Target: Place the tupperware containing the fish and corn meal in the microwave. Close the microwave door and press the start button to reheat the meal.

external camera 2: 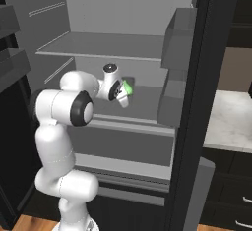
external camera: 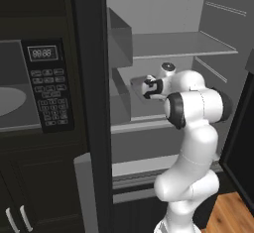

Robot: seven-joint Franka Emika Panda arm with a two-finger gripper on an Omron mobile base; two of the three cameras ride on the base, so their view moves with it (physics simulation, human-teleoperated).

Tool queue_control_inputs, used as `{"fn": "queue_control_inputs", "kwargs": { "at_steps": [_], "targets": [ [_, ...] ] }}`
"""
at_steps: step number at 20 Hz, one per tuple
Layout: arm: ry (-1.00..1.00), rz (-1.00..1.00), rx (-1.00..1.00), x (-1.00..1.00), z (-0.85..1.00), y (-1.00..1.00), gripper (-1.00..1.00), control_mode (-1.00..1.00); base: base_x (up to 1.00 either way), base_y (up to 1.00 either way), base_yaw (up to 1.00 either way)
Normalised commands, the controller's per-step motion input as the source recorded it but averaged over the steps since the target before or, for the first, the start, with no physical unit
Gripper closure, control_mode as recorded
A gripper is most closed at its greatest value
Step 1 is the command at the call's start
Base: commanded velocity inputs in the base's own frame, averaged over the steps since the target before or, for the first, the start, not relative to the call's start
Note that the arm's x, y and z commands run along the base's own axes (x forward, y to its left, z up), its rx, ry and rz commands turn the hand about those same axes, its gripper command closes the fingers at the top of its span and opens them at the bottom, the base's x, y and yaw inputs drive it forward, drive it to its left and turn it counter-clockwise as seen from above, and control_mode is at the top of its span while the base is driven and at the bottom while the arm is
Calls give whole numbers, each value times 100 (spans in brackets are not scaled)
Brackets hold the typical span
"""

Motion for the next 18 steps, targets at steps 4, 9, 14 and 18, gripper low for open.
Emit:
{"fn": "queue_control_inputs", "kwargs": {
  "at_steps": [4, 9, 14, 18],
  "targets": [
    [-15, -1, 0, -97, -20, 0, 100, -100, 0, 0, 0],
    [-14, 0, 0, -100, 1, 0, 100, -100, 0, 0, 0],
    [-1, 0, 0, -100, 44, -2, 100, -100, 0, 0, 0],
    [1, 0, 0, -93, 86, -1, 100, -100, 0, 0, 0]
  ]
}}
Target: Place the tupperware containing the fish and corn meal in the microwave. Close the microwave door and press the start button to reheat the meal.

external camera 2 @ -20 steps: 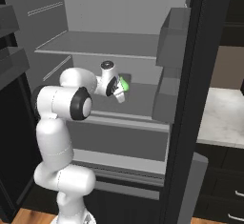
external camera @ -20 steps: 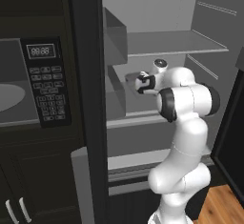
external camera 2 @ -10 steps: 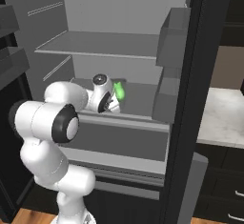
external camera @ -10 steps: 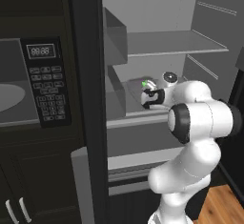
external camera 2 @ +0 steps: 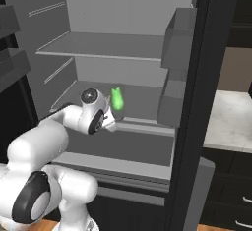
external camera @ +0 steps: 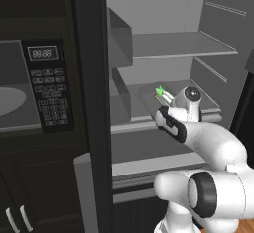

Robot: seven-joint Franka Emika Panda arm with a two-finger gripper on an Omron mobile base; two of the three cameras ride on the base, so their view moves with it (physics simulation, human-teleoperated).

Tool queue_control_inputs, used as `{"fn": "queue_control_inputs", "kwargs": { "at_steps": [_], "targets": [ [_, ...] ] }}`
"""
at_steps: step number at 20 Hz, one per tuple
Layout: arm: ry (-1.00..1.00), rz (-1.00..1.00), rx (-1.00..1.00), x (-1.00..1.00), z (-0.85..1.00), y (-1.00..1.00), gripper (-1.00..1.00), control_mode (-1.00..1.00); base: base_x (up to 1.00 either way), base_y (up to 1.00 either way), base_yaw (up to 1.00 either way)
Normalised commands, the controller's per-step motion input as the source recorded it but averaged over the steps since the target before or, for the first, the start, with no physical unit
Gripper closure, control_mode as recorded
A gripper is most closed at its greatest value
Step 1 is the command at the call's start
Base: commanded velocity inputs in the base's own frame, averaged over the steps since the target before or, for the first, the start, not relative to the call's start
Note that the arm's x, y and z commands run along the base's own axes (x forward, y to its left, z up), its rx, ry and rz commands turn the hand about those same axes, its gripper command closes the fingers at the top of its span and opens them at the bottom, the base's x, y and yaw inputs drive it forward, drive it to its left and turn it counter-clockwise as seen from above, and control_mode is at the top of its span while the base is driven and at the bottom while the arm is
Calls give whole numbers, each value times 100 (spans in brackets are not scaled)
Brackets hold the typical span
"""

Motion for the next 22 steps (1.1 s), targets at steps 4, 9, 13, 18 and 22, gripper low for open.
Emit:
{"fn": "queue_control_inputs", "kwargs": {
  "at_steps": [4, 9, 13, 18, 22],
  "targets": [
    [4, 0, 0, -90, 83, 0, 100, -100, 0, 0, 0],
    [1, 3, 3, -99, 78, -2, 100, -100, 0, 0, 0],
    [3, 7, 5, -96, 70, 0, 100, -100, 0, 0, 0],
    [3, 4, 0, -99, 32, 0, 100, -100, 0, 0, 0],
    [0, -4, 0, -69, 16, 0, 100, -100, 0, 0, 0]
  ]
}}
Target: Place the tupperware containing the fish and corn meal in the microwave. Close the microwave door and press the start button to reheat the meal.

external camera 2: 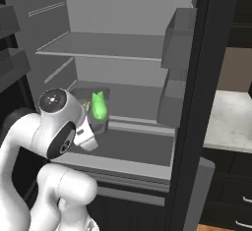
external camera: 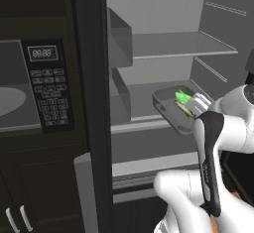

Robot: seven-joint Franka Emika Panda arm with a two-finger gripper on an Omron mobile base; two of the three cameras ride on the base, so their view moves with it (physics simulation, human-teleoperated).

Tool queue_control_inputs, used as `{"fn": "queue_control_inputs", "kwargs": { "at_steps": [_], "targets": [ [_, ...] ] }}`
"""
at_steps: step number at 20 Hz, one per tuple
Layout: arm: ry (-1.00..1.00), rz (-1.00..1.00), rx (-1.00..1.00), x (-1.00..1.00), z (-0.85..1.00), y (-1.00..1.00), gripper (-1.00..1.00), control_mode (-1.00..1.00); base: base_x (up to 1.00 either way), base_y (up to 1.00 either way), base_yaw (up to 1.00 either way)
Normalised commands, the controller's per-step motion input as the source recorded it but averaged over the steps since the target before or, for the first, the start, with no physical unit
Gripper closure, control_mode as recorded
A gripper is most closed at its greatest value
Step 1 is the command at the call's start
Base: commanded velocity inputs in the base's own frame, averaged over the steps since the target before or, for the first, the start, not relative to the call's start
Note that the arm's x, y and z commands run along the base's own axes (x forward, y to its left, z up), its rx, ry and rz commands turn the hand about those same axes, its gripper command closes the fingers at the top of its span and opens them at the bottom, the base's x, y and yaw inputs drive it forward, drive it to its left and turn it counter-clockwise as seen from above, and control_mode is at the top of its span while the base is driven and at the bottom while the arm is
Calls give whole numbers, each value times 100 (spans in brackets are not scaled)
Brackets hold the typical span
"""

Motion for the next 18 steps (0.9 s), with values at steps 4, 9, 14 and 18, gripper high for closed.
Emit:
{"fn": "queue_control_inputs", "kwargs": {
  "at_steps": [4, 9, 14, 18],
  "targets": [
    [2, -7, 0, -42, 23, 0, 100, -100, 0, 0, 0],
    [5, -1, 0, -22, 17, 0, 100, -100, 0, 0, 0],
    [2, 0, 0, -3, 1, 0, 100, 100, -31, 0, 0],
    [0, 0, 0, 0, 0, 0, 100, 100, -84, 0, 1]
  ]
}}
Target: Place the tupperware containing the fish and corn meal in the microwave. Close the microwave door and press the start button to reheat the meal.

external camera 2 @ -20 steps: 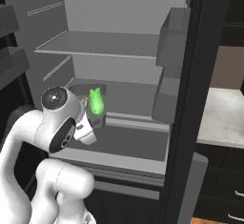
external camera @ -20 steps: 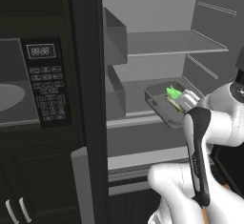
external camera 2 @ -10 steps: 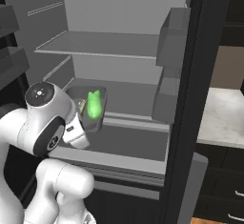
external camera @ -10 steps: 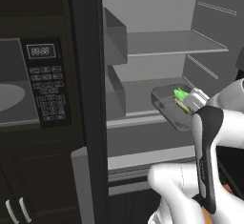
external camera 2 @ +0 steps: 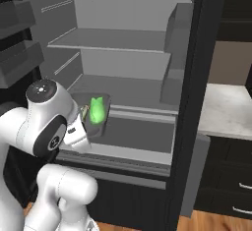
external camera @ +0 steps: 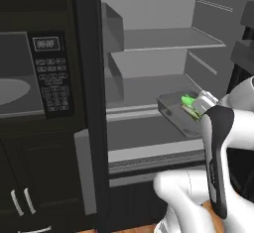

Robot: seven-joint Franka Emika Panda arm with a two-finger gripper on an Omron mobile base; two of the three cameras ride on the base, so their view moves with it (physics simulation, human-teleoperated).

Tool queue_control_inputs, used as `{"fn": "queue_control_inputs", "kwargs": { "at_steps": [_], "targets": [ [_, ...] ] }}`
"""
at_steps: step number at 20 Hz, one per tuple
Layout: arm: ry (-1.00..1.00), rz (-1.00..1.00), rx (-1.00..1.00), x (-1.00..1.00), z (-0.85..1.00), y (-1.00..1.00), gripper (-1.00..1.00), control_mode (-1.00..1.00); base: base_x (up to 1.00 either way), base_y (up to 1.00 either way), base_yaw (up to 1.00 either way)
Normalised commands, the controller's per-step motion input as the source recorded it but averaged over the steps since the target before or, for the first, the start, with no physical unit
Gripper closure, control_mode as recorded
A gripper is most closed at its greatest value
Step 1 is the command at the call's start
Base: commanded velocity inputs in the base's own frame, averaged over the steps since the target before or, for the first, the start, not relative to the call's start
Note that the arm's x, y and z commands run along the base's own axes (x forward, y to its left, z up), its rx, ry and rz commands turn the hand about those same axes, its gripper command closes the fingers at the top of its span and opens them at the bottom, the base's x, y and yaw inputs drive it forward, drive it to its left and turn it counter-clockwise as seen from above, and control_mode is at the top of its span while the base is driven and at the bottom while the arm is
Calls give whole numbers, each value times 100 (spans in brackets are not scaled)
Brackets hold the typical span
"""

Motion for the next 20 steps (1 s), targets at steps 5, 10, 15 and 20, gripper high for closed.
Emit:
{"fn": "queue_control_inputs", "kwargs": {
  "at_steps": [5, 10, 15, 20],
  "targets": [
    [0, 0, 0, 0, 0, 0, 100, 100, -100, 0, 7],
    [0, 0, 0, 0, 0, 0, 100, 100, -96, 0, 20],
    [0, 0, 0, 0, 0, 0, 100, 100, -77, 15, 30],
    [0, 0, 0, 0, 0, 0, 100, 100, -38, 39, 37]
  ]
}}
